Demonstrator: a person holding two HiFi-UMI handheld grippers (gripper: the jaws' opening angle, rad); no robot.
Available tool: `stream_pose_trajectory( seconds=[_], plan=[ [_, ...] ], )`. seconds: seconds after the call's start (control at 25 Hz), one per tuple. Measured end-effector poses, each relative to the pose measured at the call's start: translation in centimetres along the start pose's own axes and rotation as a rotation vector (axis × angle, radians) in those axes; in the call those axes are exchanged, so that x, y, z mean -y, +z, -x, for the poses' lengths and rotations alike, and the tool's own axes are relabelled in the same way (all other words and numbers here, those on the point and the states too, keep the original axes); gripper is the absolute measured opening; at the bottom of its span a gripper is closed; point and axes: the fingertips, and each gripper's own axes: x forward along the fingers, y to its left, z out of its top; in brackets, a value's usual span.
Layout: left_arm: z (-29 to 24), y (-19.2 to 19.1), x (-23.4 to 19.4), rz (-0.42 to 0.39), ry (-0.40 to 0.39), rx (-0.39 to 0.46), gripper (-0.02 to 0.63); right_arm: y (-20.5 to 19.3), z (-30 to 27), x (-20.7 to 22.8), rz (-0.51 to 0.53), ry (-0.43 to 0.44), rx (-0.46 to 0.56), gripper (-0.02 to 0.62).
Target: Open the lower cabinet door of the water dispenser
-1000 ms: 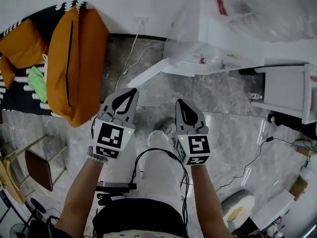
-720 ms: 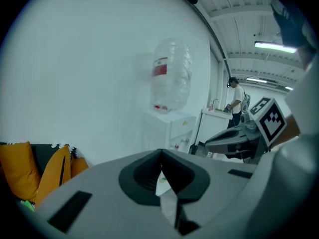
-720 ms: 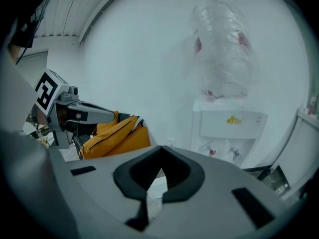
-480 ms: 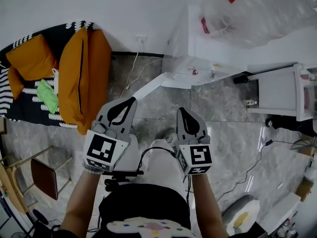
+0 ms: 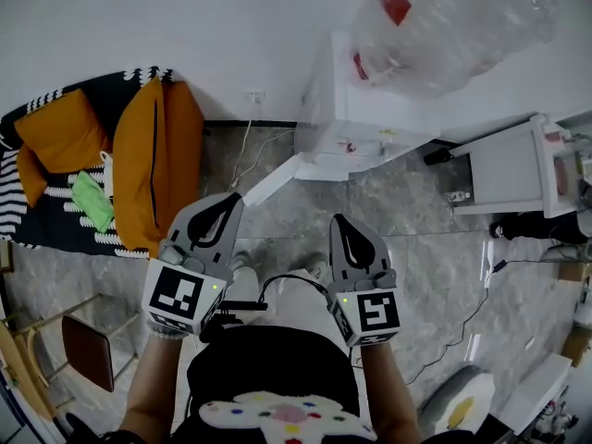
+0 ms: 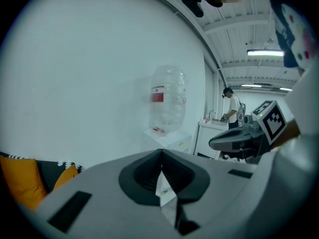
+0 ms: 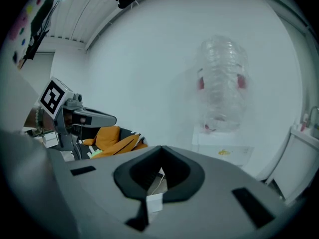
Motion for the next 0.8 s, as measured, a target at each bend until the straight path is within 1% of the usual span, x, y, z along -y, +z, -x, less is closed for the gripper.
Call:
stream_pose_trajectory(
  seconds=[0.04, 0.12, 0.2, 0.32, 0.48, 0.56, 0.68, 0.8],
  plan=[
    [0.3, 0.2, -0.1, 0.000, 0.003, 0.000, 0.012, 0.4, 0.2, -0.1, 0.008, -0.001, -0.002, 0.003],
    [0.8, 0.5, -0.2, -0.003, 0.006, 0.003, 0.012, 1.1, 0.3, -0.2, 0.007, 0.007, 0.043, 0.003],
    [1.0, 1.2, -0.4, -0.004, 0.010, 0.023, 0.014, 2.0, 0.4, -0.3, 0.015, 0.011, 0.079, 0.003],
    [1.5, 1.5, -0.5, 0.000, 0.013, 0.013, 0.014, 3.0, 0.5, -0.2, 0.044, 0.001, 0.095, 0.003],
    [1.9, 1.5, -0.7, -0.004, 0.015, 0.018, 0.014, 3.8, 0.5, -0.9, 0.038, 0.006, 0.084, 0.003],
    [2.0, 1.6, -1.0, -0.006, 0.021, 0.034, 0.012, 4.1, 0.4, -1.4, 0.037, 0.013, 0.084, 0.003],
    [2.2, 1.7, -1.3, -0.003, 0.028, 0.057, 0.012, 3.8, 0.4, -1.7, 0.051, 0.016, 0.067, 0.003],
    [2.1, 1.5, -1.6, -0.002, 0.034, 0.045, 0.014, 3.4, 0.3, -1.7, 0.061, 0.008, 0.040, 0.003]
  ],
)
